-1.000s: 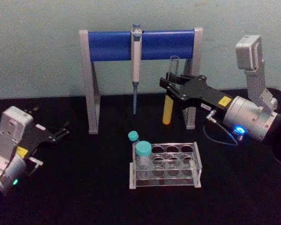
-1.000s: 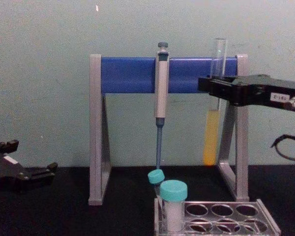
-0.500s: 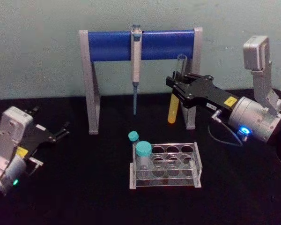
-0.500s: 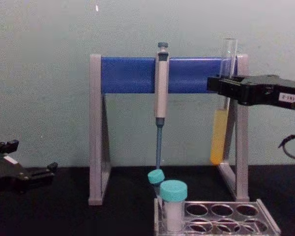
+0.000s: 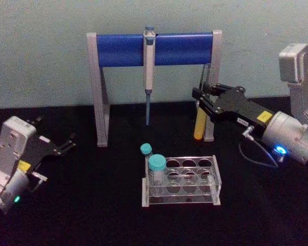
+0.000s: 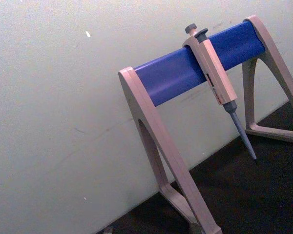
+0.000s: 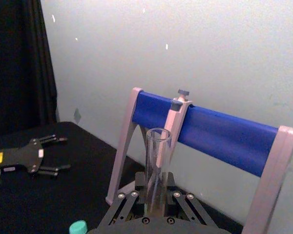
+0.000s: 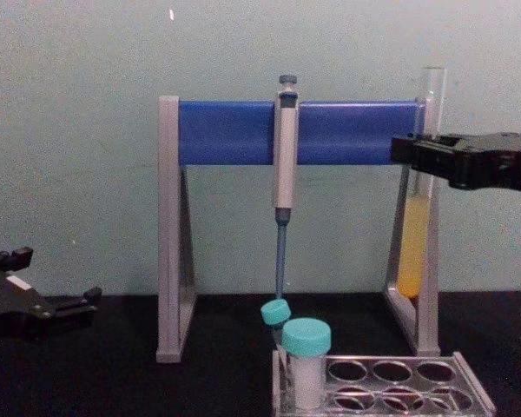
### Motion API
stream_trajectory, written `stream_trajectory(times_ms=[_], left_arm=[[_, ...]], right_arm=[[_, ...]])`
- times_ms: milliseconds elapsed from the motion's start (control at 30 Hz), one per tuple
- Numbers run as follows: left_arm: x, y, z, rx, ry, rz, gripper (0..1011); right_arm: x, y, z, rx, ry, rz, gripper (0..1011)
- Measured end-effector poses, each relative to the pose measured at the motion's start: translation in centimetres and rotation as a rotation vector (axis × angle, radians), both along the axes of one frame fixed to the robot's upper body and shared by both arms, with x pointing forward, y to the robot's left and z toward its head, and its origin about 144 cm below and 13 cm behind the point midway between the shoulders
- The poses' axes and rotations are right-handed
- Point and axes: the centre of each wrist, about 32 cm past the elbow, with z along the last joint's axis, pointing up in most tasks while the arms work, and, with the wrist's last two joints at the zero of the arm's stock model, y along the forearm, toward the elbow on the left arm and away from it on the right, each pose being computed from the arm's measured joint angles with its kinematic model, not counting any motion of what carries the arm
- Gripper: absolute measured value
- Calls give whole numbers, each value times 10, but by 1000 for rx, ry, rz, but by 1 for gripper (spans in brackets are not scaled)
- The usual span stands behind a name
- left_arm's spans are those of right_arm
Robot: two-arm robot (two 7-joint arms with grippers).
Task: Pick up the test tube from the test tube rack, shake it, then place it back into the test tube rack.
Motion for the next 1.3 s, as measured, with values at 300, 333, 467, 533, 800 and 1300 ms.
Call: stream_trajectory(times_ms=[300, 333, 467, 533, 800, 1300], left_arm=[[0, 0, 0, 0, 0, 0, 1010], [0, 0, 0, 0, 0, 0, 1010], [0, 0, 0, 0, 0, 0, 1010], [0, 0, 0, 0, 0, 0, 1010], [0, 0, 0, 0, 0, 0, 1010], [0, 0, 0, 0, 0, 0, 1010]], right_arm=[[-26, -1, 2, -19, 25, 23, 233], [-27, 1, 2, -18, 29, 40, 233], [-27, 7, 1, -8, 33, 79, 232], [-25, 10, 1, -4, 33, 94, 233], [-3, 24, 0, 13, 14, 141, 233], [20, 15, -4, 10, 17, 55, 232]])
